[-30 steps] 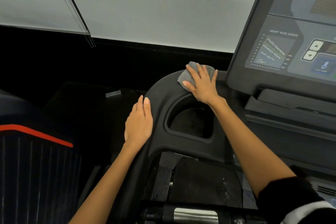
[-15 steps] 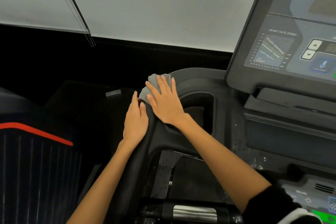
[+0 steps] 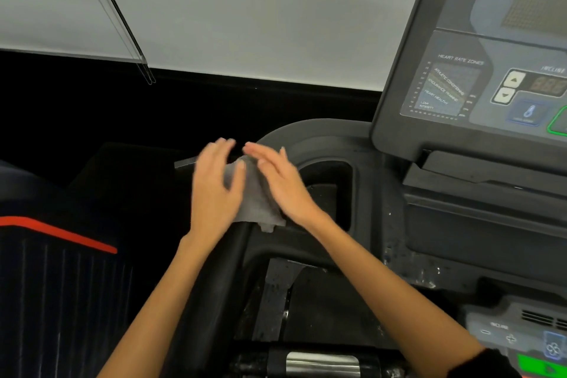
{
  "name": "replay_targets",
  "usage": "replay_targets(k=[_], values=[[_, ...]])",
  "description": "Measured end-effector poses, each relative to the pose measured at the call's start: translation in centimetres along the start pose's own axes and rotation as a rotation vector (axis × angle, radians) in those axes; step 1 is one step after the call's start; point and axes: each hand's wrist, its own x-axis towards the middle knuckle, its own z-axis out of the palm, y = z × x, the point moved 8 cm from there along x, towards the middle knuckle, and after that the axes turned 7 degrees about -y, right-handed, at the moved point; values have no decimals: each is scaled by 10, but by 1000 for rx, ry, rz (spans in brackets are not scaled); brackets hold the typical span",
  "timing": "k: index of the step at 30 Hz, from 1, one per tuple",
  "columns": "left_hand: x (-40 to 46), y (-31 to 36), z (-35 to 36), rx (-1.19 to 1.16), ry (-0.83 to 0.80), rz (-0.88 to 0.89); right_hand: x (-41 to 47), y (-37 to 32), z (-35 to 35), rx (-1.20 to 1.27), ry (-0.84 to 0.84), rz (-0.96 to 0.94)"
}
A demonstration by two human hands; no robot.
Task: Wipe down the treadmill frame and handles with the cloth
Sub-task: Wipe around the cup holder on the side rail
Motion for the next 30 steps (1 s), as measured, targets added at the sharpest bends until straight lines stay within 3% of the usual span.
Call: replay_targets(k=[2, 5, 11, 20, 30], values=[[-11, 1, 34, 298, -263, 66, -4, 8, -40, -143, 208, -24], [-20, -5, 53, 509, -340, 95, -9, 27, -87, -470, 375, -23], [12, 2, 70, 521, -405, 139, -6, 53, -122, -804, 272, 128], [71, 25, 110, 592, -400, 194, -12, 57, -128, -772, 290, 40], [54, 13, 89, 482, -320, 70, -14, 53, -125, -820, 331, 13]])
